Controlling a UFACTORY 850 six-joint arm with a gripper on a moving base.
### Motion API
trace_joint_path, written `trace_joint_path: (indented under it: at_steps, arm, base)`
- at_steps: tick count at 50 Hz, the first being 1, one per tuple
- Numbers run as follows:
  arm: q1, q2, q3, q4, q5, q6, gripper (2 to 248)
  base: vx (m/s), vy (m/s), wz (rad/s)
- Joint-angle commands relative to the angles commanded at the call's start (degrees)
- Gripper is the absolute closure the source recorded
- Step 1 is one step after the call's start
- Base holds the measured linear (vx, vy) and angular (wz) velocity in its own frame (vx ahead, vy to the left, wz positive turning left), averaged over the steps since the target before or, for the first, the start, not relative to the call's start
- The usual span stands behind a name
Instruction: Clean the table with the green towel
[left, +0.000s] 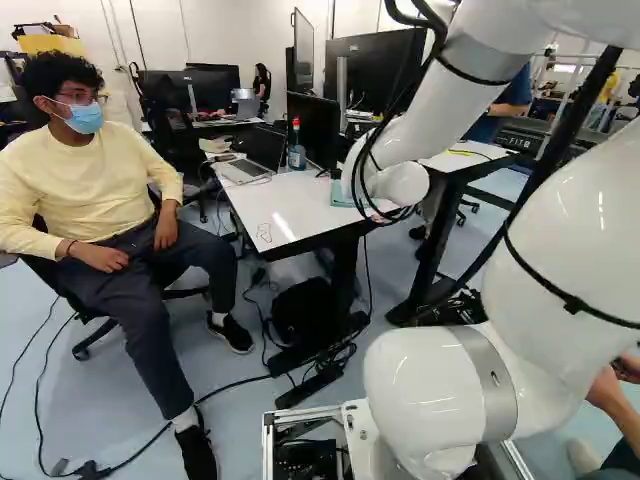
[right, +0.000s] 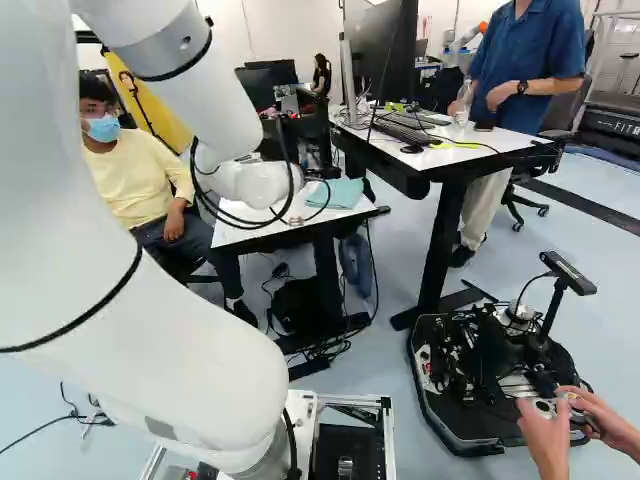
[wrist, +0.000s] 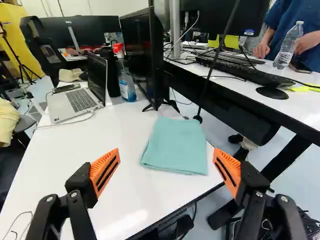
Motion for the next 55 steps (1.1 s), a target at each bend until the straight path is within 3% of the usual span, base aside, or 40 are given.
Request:
trace_joint_path:
  at_steps: [24, 55]
  arm:
    - [-1.59, -4.89, -7.86, 0.0, -6.31, 0.0, 3]
    - [-2.62, -14.03, -17.7, 0.0, -12.82, 0.0, 3]
  base:
    - [0.0, 0.0, 0.0]
    - [0.0, 0.0, 0.0]
